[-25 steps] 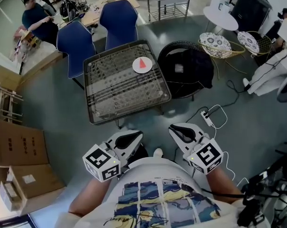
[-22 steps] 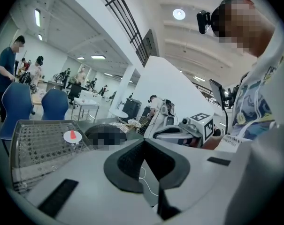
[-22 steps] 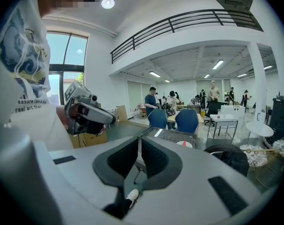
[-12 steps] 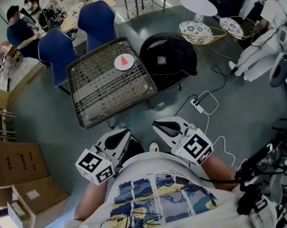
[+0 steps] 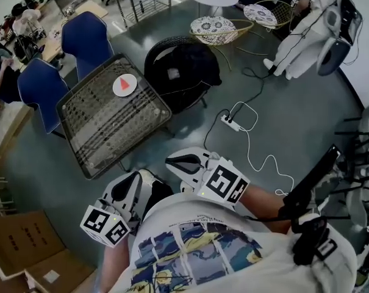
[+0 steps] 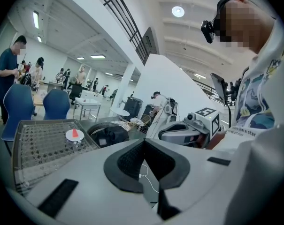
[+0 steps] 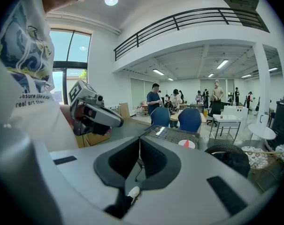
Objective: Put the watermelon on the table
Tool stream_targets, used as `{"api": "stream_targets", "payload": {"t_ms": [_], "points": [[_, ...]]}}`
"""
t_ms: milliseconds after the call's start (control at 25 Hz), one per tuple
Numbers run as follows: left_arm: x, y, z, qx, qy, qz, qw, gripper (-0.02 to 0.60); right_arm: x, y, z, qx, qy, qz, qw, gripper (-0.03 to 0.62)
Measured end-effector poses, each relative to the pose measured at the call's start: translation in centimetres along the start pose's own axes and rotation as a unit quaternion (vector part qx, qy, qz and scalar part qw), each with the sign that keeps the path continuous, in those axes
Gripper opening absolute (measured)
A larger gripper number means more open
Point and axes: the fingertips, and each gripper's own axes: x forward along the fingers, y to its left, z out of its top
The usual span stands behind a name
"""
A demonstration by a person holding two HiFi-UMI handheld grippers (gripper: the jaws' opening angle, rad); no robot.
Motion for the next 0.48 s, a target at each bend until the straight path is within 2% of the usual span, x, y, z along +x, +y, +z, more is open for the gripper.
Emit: {"api": "stream_targets", "payload": {"t_ms": [480], "points": [[1.6,0.6,-0.3,0.003,0.017,-0.011,0.9998,0.009,0.3,-1.1,-0.3,0.008,0.004,-0.004,1.0,0.014]]}}
